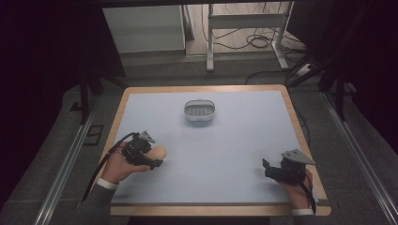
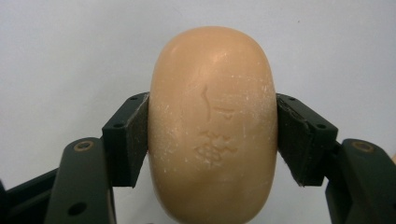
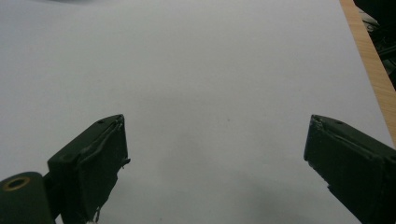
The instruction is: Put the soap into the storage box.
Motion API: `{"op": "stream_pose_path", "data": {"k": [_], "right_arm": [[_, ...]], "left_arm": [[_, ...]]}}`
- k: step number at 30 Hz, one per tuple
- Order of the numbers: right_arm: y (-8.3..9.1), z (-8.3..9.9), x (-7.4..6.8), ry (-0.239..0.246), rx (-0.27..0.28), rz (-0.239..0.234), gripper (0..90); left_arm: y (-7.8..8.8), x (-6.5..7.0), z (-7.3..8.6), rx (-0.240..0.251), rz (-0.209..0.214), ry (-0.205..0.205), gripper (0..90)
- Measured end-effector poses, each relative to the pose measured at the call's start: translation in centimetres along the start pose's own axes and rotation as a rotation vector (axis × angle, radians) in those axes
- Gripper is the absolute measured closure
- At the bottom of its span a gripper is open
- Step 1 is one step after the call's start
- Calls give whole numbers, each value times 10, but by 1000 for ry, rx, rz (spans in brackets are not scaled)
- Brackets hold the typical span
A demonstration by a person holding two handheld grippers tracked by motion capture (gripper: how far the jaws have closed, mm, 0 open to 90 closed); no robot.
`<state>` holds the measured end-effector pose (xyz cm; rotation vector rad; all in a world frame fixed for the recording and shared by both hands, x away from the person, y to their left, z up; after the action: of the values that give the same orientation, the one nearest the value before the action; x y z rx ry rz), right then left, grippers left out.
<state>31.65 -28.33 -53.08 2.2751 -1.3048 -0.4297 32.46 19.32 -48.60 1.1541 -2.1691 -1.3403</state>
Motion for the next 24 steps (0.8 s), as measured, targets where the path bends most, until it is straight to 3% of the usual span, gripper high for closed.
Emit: {"op": "stream_pose_path", "data": {"k": [24], "right_arm": [[3,0,4,-16,11,12,60]], "left_arm": [[2,-4,-26,10,-5,-18,327]]}}
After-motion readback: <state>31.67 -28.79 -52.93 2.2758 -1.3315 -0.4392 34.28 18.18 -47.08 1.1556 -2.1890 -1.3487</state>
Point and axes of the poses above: each handheld gripper's, and its own axes: y roughly backward along the jaws, z roughly out of its underside, x roughly to its right, the point moved 2 cm from there along -y, roughly forward along the jaws, and after that the axes turned 12 degrees about -z, right-handed, at the moved point
